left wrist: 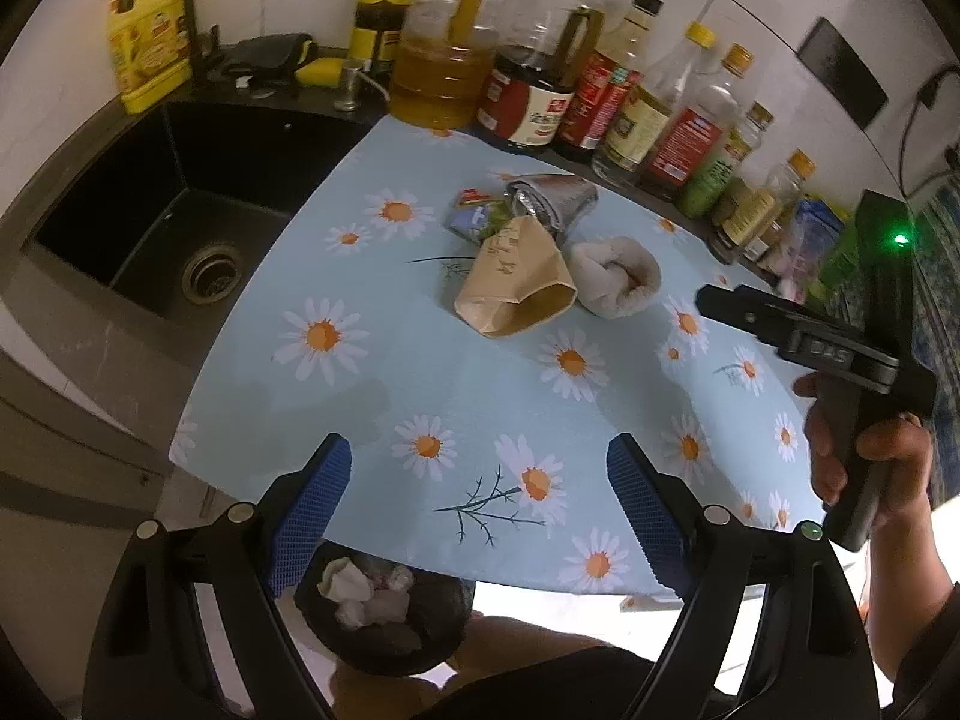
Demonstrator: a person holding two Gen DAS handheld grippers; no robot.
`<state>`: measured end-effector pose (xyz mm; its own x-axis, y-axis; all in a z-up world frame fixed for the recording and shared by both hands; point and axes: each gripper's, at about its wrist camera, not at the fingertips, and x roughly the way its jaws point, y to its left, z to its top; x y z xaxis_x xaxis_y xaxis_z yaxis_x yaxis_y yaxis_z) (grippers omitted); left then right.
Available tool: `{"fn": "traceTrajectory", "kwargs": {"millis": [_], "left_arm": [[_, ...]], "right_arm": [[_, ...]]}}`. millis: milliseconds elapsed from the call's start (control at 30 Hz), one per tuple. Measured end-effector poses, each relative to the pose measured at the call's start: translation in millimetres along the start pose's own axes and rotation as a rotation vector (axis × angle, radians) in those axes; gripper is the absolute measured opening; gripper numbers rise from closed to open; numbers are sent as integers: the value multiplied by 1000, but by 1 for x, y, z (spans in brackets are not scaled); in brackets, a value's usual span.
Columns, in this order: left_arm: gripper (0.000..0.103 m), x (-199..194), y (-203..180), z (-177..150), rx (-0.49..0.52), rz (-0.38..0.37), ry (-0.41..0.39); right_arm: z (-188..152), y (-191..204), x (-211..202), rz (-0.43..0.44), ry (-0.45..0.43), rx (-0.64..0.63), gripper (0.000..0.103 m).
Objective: Collect trash
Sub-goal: 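Close the right tool on the white knitted cloth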
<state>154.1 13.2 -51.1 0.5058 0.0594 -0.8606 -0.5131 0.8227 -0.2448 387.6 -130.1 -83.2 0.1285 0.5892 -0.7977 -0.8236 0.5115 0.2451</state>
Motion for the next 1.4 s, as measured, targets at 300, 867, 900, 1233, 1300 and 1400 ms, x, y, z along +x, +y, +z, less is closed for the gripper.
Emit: {"fn": "traceTrajectory", "kwargs": {"millis": [300,867,900,1233,1300,1400], "left_arm": [[85,5,9,-5,-101,52,-6],[85,15,9,-4,-162,109,11],[85,16,8,-3,-160,109,12],[85,30,-15,13,-103,88,30],[85,33,-20,20,-91,79,33],[85,35,-30,30,-58,74,29]], "right_arm": [[19,2,57,-4,98,-176,92],[26,5,106,-29,166,-298,58],[27,4,105,-34,161,-299,53],[23,-1,68,4,96,-280,40],[22,-3,58,18,79,-268,40],[20,-7,43,32,55,-250,40]]}}
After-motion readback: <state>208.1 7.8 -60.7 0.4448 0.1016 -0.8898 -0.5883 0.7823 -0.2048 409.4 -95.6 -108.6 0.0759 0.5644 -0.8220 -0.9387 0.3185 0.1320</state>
